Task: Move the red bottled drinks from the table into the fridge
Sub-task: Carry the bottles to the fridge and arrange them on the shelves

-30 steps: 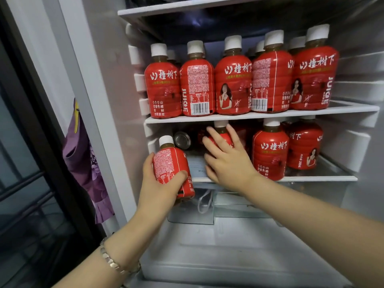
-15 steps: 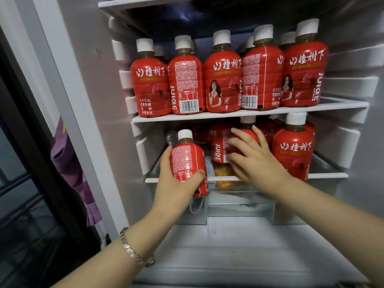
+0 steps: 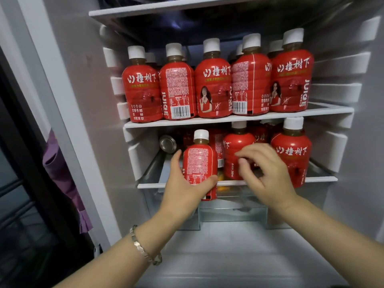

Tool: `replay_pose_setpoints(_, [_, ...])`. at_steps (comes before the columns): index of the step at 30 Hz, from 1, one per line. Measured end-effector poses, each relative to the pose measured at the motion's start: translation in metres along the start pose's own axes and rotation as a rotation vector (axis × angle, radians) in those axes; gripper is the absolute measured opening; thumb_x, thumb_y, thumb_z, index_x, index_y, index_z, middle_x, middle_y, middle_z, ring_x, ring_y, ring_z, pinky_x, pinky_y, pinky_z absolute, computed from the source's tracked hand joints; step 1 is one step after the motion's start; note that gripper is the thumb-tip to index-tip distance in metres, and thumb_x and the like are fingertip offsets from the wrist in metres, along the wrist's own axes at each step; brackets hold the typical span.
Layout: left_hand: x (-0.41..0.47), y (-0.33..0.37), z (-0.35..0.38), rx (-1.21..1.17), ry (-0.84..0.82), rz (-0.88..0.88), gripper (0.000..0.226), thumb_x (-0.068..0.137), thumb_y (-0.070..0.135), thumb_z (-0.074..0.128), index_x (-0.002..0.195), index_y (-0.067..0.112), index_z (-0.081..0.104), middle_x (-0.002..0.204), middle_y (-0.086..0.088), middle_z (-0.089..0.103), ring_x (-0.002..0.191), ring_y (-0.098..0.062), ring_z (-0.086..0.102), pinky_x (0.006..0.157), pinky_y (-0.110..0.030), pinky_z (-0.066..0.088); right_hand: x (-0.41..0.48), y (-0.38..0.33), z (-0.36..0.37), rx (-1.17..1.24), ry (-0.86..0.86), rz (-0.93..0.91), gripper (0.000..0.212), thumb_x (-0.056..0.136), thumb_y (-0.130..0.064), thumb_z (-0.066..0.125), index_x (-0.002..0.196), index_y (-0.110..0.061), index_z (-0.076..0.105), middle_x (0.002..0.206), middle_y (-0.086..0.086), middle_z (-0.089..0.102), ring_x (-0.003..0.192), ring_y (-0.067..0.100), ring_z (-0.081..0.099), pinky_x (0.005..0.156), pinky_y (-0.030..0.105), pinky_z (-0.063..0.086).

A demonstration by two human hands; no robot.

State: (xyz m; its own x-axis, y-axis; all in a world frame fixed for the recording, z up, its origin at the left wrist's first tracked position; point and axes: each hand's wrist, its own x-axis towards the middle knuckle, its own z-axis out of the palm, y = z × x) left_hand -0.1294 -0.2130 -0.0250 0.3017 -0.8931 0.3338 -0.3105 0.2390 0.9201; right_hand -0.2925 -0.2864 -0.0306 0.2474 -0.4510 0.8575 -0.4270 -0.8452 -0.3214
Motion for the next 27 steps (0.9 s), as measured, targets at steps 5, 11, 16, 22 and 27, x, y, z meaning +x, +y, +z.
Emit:
replay_pose_setpoints(5, [0.005, 0.000, 0.008, 0.062, -0.061, 0.043, 0.078, 0.065, 0.017, 0.085, 0.127, 0.030, 0.038, 0.104, 0.018, 0.057, 0.086, 0.007, 0.062, 0.068, -0.009, 0.051, 0.028, -0.030, 0.025, 0.465, -0.328, 0.557, 0.077, 0.065, -0.031, 0.083, 0.127, -0.032, 0.038, 0.104, -0.015, 0.058, 0.089, 0.000, 0.061, 0.069, 0.011, 0.049])
replay_pose_setpoints(11, [0.021, 0.010, -0.019, 0.030, -0.258, 0.055, 0.047, 0.080, 0.005, 0.067, 0.113, 0.033, 0.049, 0.102, 0.012, 0.064, 0.084, 0.008, 0.064, 0.068, -0.008, 0.048, 0.036, -0.038, 0.047, 0.414, -0.116, 0.497, 0.042, 0.064, -0.026, 0.083, 0.096, -0.033, 0.056, 0.080, -0.014, 0.064, 0.069, -0.004, 0.061, 0.058, 0.004, 0.044])
replay_pose_setpoints(16, [0.065, 0.002, -0.024, -0.106, 0.221, -0.016, 0.025, 0.083, 0.000, 0.042, 0.087, 0.010, 0.065, 0.090, -0.009, 0.068, 0.092, -0.028, 0.064, 0.074, -0.033, 0.054, 0.037, -0.044, 0.054, 0.461, -0.044, 0.522, 0.041, 0.067, -0.026, 0.081, 0.102, -0.027, 0.059, 0.082, -0.012, 0.066, 0.072, -0.002, 0.063, 0.064, 0.011, 0.050])
replay_pose_setpoints(22, [0.121, -0.034, -0.022, 0.822, 0.001, -0.186, 0.049, 0.088, 0.022, 0.058, 0.132, 0.006, 0.043, 0.129, -0.020, 0.055, 0.115, -0.037, 0.054, 0.095, -0.038, 0.046, 0.039, -0.043, 0.045, 0.399, -0.192, 0.499, 0.037, 0.067, -0.027, 0.081, 0.085, -0.038, 0.051, 0.078, -0.012, 0.063, 0.070, 0.000, 0.062, 0.061, 0.011, 0.048])
replay_pose_setpoints(27, [0.159, -0.067, -0.022, 1.033, 0.069, -0.055, 0.067, 0.094, 0.028, 0.048, 0.150, 0.012, 0.014, 0.155, -0.014, 0.019, 0.139, -0.032, 0.024, 0.111, -0.038, 0.026, 0.041, -0.041, 0.045, 0.386, -0.234, 0.519, 0.038, 0.066, -0.030, 0.082, 0.093, -0.035, 0.055, 0.078, -0.011, 0.064, 0.069, 0.000, 0.062, 0.057, 0.009, 0.045])
